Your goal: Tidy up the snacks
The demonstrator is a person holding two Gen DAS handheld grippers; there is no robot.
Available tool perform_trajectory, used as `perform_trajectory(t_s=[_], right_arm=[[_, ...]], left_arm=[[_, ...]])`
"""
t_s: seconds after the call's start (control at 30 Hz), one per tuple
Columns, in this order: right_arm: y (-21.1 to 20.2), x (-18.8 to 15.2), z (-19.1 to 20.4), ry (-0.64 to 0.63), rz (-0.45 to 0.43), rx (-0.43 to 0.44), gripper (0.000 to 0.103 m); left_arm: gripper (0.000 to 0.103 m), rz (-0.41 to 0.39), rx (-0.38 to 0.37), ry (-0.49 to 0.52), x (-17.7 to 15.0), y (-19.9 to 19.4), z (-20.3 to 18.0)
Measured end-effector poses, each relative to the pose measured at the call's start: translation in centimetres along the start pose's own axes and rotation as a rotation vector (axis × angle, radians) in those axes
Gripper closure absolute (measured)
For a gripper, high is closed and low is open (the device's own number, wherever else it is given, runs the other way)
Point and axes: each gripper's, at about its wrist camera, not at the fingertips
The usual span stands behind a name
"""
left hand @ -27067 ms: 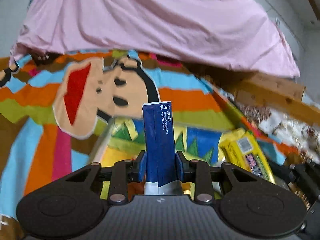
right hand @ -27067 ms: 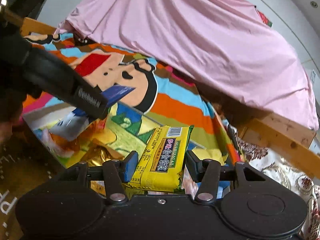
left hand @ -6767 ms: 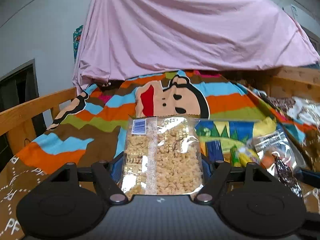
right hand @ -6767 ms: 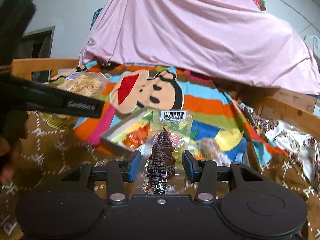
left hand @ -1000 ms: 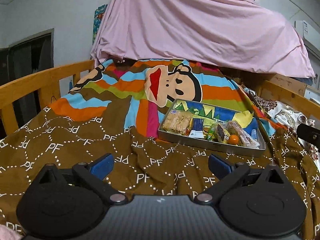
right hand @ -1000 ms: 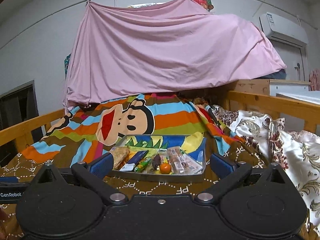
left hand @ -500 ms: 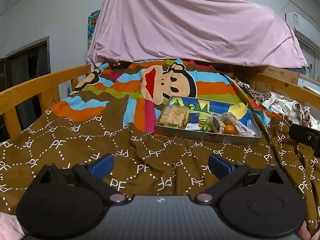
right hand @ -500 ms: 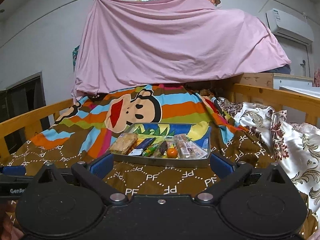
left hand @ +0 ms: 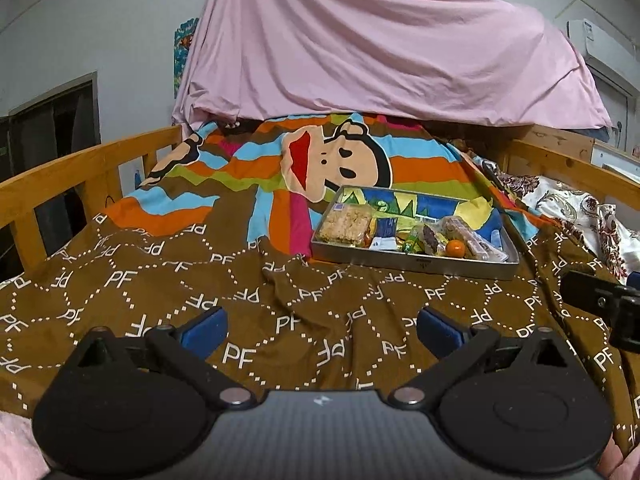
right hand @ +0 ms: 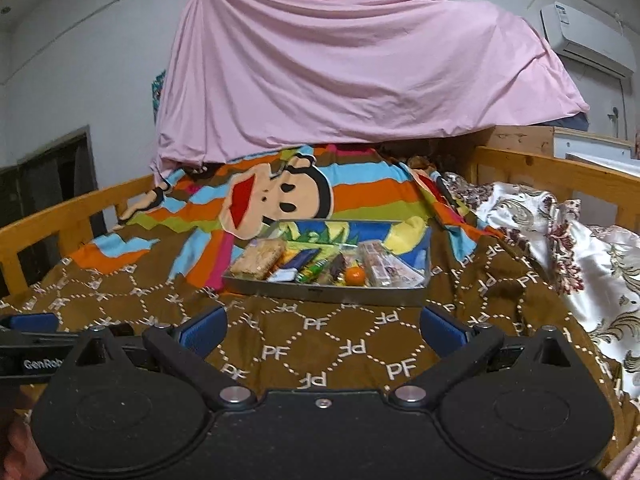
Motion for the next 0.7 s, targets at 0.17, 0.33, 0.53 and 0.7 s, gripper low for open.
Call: perform_trajectory(t_s=[0.17, 0.33, 0.53, 0.7], right_arm=[[0.2, -0.2, -0.4, 0.012, 0.01, -0.039, 0.001], [0.5, -0.4, -0.6, 0.014, 0.025, -0.053, 0.001], [1.4, -0.7, -0.6, 0.016, 0.07, -0.07, 0.001], [2.1, -1.1, -0.8, 0.026, 0.112, -0.086, 0.001]], left_arm=[[0.001, 0.025, 0.003, -0.008, -0.2, 0.3, 0.1], [0.001, 0.037, 0.006, -0.013, -0.4, 0.4, 0.2], [0.0, 0.081, 0.011, 0.004, -0.4, 0.9, -0.1], [0.0, 0.151, -0.008, 0.034, -0.7, 1.9, -0.5]])
Point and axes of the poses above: each gripper's, at about its wrist camera, not at the fingertips, and y roughly the way its jaws point, z to its left, x to its top, and after that the axes turned 11 degrees about y, right-handed
